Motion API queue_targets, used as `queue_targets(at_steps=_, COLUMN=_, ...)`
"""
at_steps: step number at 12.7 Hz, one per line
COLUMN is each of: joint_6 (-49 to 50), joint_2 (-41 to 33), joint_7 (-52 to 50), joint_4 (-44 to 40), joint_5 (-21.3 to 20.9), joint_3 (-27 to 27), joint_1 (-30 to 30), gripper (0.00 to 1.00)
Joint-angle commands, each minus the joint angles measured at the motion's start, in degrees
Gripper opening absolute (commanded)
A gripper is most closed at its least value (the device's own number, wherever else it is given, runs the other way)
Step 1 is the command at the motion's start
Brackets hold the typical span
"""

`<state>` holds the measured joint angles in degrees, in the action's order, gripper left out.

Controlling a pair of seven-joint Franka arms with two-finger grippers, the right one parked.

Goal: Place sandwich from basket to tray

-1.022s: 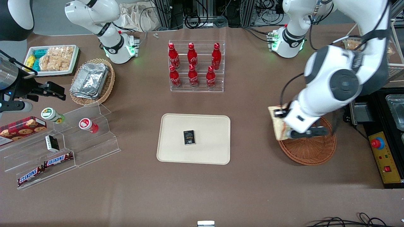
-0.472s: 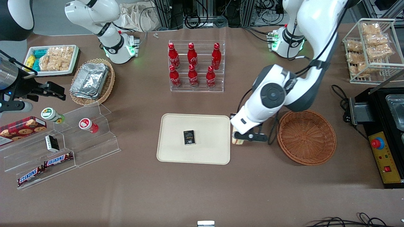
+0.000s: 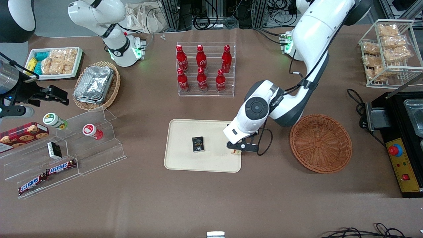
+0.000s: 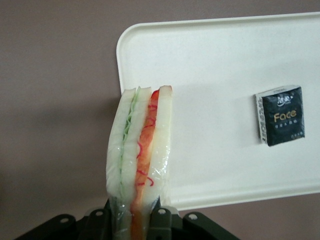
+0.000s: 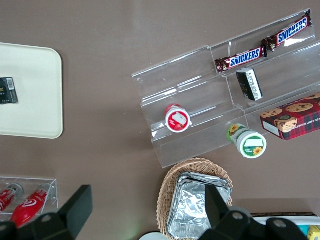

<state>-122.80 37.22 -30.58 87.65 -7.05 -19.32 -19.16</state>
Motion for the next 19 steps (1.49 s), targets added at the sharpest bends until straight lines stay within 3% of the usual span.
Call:
queue_targets(at_steps=1, joint_6=-2.4, joint_2=3.3, joint_7=-2.1, joint_4=-2.5, joint_5=-1.6, joint_3=0.5, joint_1=-2.0, gripper=0.28)
queue_targets(at_steps=4, joint_6=-3.6, joint_2=5.0, joint_7=-2.2, joint_4=-2.6, joint_5=-1.5, joint_3=0.5, joint_1=-2.1, gripper=0.30)
queue_targets(at_steps=7, joint_6=-4.5, joint_2=5.1, joint_7=-5.5, joint_4=-2.3, joint_5=-1.6, joint_3=0.6, joint_1=-2.0, gripper=0.69)
queue_targets(at_steps=8, joint_6=-4.5, joint_2=5.0, joint_7=-5.6, joint_4=-2.2, joint_5=-1.6, joint_3=0.6, joint_1=-1.9, gripper=0.99)
queue_targets(at_steps=11, joint_6=-3.6, joint_2=3.2, joint_7=-8.4, joint_4=-2.1, joint_5=-1.4, joint_3=0.6, joint_1=-1.2, gripper=0.99)
queue_targets(at_steps=15, joint_6=6.8, joint_2=-3.5, joint_7=-7.7, joint_4=-2.6, joint_5=-0.4, joint_3=1.0, joint_1=-1.0, gripper=0.99)
queue_targets(at_steps=17, joint_6=13.4, joint_2=-8.4, joint_7=-4.9, joint_4=-2.2, joint_5=0.0, joint_3=3.1, joint_1=-1.0, gripper=0.99)
queue_targets(at_steps=19, joint_6=20.2, joint_2=-13.2, joint_7=2.3, joint_4=-2.1, joint_5=4.2, joint_3=8.1, joint_1=-1.1, gripper=0.99)
